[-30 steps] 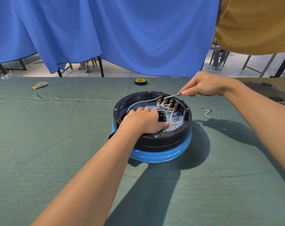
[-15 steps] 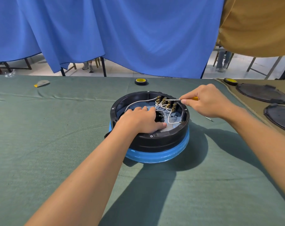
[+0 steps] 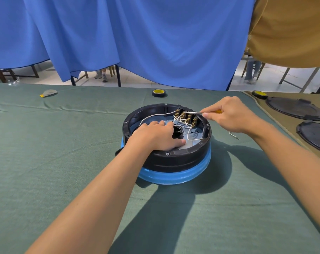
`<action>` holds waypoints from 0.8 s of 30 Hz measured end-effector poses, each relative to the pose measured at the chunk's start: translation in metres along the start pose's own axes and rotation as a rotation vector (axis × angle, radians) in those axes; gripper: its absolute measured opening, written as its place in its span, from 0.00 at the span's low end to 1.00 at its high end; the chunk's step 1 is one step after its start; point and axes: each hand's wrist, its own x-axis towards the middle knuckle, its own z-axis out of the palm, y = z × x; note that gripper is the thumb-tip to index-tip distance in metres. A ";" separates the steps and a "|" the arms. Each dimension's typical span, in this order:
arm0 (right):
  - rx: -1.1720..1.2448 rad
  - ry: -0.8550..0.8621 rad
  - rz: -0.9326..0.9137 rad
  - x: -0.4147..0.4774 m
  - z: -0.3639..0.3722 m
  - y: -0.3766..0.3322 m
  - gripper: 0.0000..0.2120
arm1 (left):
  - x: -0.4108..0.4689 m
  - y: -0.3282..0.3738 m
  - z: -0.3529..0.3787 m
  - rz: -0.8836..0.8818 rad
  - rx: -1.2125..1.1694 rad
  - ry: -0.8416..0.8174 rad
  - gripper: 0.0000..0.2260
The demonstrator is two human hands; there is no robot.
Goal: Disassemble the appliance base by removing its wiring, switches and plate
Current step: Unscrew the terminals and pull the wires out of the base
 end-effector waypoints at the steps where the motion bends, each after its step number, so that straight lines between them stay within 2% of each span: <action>1: 0.066 -0.026 0.033 0.001 -0.003 0.000 0.07 | 0.000 0.000 0.000 0.002 0.002 0.002 0.38; 3: 0.099 -0.056 0.057 0.004 -0.004 0.001 0.07 | 0.000 -0.001 0.000 0.001 0.003 0.002 0.38; 9: -0.004 0.067 0.013 -0.002 0.010 -0.005 0.07 | 0.000 -0.001 0.000 -0.002 -0.006 0.006 0.38; 14: 0.048 0.328 0.075 -0.022 0.022 0.010 0.09 | 0.001 -0.001 0.001 0.006 -0.012 0.010 0.38; 17: 0.144 0.507 0.224 -0.041 0.039 0.023 0.09 | 0.001 -0.002 0.001 0.009 -0.019 0.014 0.38; 20: 0.231 0.607 0.343 -0.052 0.048 0.034 0.10 | 0.002 -0.002 0.000 0.009 -0.020 0.015 0.38; 24: 0.242 0.617 0.333 -0.051 0.050 0.037 0.09 | 0.000 0.000 -0.003 -0.002 -0.058 -0.010 0.35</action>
